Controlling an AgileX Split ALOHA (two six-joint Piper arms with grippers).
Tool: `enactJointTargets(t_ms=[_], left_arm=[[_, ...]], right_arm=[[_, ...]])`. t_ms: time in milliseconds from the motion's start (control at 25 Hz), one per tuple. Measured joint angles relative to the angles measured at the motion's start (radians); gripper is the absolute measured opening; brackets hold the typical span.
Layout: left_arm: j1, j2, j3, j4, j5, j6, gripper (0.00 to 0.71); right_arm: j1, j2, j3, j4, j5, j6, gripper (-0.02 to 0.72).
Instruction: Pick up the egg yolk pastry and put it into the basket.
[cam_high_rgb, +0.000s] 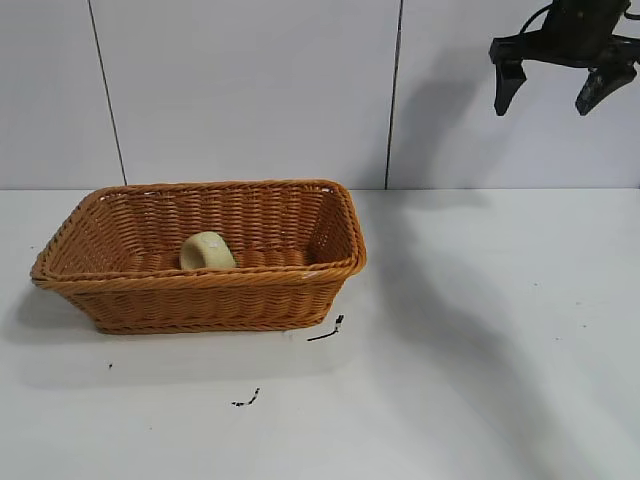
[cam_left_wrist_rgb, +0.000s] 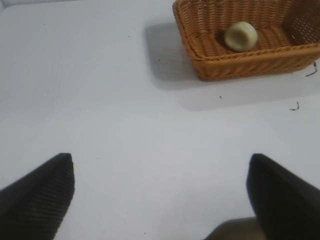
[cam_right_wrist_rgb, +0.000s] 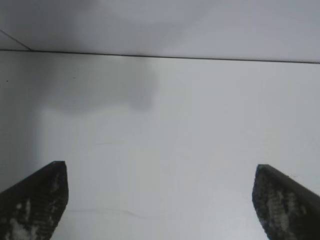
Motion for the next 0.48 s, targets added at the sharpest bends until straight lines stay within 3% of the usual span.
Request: enactJointTargets(t_ms=[480], left_arm=[[0.000,0.000,0.000,0.000,0.000,0.000,0.696]], right_arm=[[0.000,-0.824,0.744,0.003,0.000,-0.026,0.693]])
